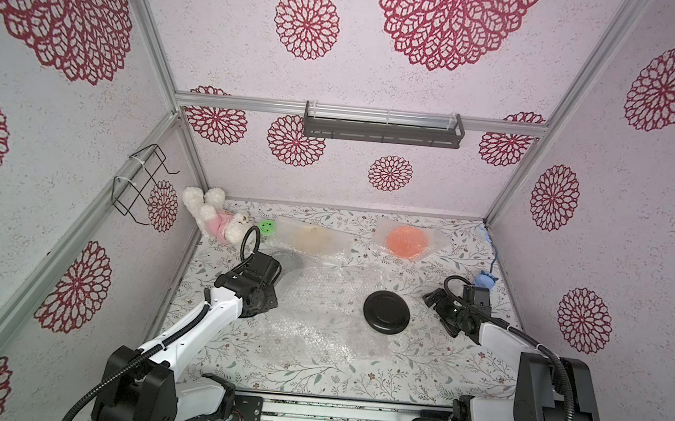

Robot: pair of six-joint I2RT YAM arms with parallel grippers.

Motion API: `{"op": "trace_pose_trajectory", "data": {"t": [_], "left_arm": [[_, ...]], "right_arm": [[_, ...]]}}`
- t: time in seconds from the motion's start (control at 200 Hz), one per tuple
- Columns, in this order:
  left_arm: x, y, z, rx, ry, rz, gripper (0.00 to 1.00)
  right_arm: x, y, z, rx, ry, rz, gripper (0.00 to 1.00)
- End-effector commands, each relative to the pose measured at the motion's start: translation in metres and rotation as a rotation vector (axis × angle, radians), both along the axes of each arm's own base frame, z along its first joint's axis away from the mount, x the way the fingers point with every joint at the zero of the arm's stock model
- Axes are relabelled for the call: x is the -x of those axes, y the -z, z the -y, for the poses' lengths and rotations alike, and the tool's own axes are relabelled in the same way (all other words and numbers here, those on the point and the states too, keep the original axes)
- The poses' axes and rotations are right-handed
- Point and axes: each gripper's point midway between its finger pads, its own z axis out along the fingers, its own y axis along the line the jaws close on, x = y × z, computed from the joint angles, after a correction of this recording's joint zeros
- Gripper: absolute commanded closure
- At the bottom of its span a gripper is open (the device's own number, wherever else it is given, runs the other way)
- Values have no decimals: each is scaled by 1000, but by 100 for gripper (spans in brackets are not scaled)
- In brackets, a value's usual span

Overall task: Unpack dinner plates from bubble wrap
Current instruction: Unwrap the bubble wrap at the center of the board.

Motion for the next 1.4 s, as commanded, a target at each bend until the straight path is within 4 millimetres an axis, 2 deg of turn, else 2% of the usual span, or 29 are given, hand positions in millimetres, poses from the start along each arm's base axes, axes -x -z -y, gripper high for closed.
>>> {"op": "trace_pose_trajectory", "data": {"t": [0.0,0.085,0.2,0.275,0.335,0.435,0.49,0.57,0.665,0.7,0.856,1.076,1.256,1.396], "left_arm": [[-3,-9,-11,18,-41,40,100],[-7,-11,-5,83,-41,67,100],[-6,-18,-10,80,-58,78,100],[-6,-24,-9,105,-60,100,100],[-6,-28,-8,126,-65,117,100],[-5,-31,-14,133,-94,129,100],[-5,-31,-17,142,-111,133,100],[-3,-30,-22,146,-130,134,100],[-1,-30,-27,145,-146,131,100],[-1,-31,-29,146,-150,135,100],[-2,-32,-30,160,-154,140,100],[-4,-28,-33,161,-174,138,100],[-6,-26,-36,171,-199,143,100],[-3,-33,-43,165,-225,161,100]], "right_arm": [[36,22,24,122,45,-167,2],[36,16,28,144,42,-163,2],[33,5,29,171,18,-139,5],[26,-11,13,150,-61,-62,10],[21,-24,-9,136,-153,-6,12],[20,-32,-34,172,-244,-9,14],[18,-32,-48,161,-283,5,19],[20,-22,-64,99,-315,-7,34],[24,-8,-72,67,-323,-42,73],[25,-3,-72,58,-313,-44,84],[30,12,-82,20,-319,-86,99],[41,32,-48,172,-179,-232,98],[45,50,-52,148,-185,-276,98],[45,52,-32,170,-112,-319,98]]}}
